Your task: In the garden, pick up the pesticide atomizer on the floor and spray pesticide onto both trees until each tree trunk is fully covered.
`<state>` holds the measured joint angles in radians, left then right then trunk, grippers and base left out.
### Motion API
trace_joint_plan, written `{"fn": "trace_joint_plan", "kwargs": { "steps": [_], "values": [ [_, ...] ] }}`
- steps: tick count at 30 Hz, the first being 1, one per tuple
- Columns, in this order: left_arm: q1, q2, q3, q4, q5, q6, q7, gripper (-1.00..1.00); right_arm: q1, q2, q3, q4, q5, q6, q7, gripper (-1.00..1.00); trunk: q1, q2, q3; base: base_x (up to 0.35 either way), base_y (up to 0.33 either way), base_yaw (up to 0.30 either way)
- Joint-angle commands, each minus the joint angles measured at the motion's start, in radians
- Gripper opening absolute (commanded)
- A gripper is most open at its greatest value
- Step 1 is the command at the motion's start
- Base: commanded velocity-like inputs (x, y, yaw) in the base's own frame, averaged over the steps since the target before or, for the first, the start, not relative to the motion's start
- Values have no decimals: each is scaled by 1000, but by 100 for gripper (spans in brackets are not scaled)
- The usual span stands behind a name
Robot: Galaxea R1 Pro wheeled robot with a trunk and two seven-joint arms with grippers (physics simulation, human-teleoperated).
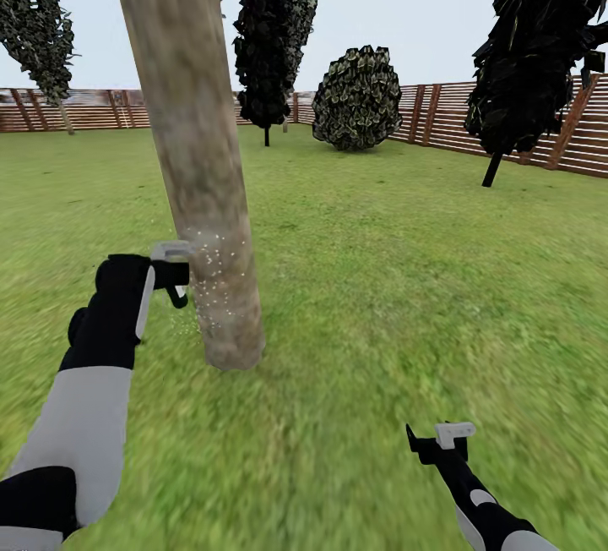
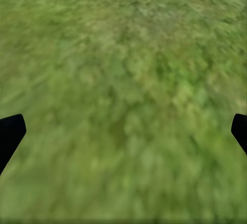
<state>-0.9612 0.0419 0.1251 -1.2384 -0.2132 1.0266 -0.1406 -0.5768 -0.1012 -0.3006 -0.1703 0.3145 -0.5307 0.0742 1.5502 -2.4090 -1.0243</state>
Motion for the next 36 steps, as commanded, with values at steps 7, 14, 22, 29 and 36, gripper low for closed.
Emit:
{"fn": "trace_joint_plan", "kwargs": {
  "steps": [7, 14, 22, 29, 36],
  "values": [
    [16, 54, -3, 11, 13, -2, 0, -100, 0, 0, 0, 0, 0, 0, 1, 100, 0, 0, 0, 0, 0, 0],
    [152, 46, -9, 15, 18, -18, 1, -100, 9, 1, 0, 0, 0, 0, 1, 100, 0, 0, 0, 0, 0, 0],
    [255, -13, -1, 123, 14, -127, 13, -100, 12, 7, 1, 1, 1, 1, 1, 100, 0, 0, 0, 0, 0, 0],
    [256, -15, 149, 438, 20, -434, 156, -100, 21, 11, 1, 0, 0, 2, 1, 100, 0, 0, 0, 0, 0, 0],
    [256, -13, 173, 563, 39, -613, 195, -100, 21, 11, 1, -1, 0, 1, 1, 100, 0, 0, 0, 0, 0, 0]
  ]
}}
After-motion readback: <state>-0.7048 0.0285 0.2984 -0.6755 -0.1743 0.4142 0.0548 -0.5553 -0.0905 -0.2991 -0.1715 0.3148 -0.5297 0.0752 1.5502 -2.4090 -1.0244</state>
